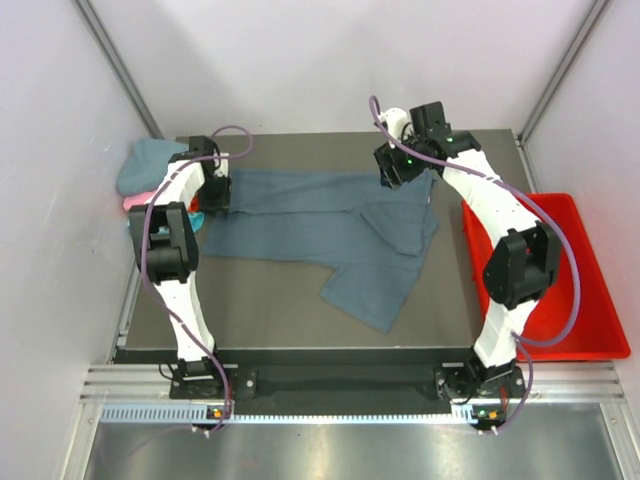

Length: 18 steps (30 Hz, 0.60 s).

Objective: Fold and stack the t-shirts
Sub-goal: Fold the tshirt

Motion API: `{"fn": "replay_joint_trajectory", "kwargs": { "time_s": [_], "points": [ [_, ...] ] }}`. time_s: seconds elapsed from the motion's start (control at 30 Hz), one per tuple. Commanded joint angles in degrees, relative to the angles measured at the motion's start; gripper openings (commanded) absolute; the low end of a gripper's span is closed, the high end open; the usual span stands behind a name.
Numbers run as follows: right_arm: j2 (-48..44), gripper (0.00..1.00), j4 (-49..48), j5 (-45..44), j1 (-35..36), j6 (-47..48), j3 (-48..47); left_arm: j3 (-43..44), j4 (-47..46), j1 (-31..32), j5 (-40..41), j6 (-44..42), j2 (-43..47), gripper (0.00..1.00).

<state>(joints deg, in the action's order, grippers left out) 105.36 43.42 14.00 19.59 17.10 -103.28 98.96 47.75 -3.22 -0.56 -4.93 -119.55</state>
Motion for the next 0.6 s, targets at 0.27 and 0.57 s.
{"fn": "replay_joint_trajectory", "kwargs": {
  "time_s": [0.27,0.57],
  "points": [
    [0.02,0.62,2.46,1.47,1.15,-0.23,1.77,8.35,0.68,-2.31,-4.1,1.5,-6.75,0.42],
    [1.51,0.62,2.37,0.15,2.11,0.04,2.3,10.55,0.42,-2.31,-4.98,1.85,-9.39,0.35]
  ]
}}
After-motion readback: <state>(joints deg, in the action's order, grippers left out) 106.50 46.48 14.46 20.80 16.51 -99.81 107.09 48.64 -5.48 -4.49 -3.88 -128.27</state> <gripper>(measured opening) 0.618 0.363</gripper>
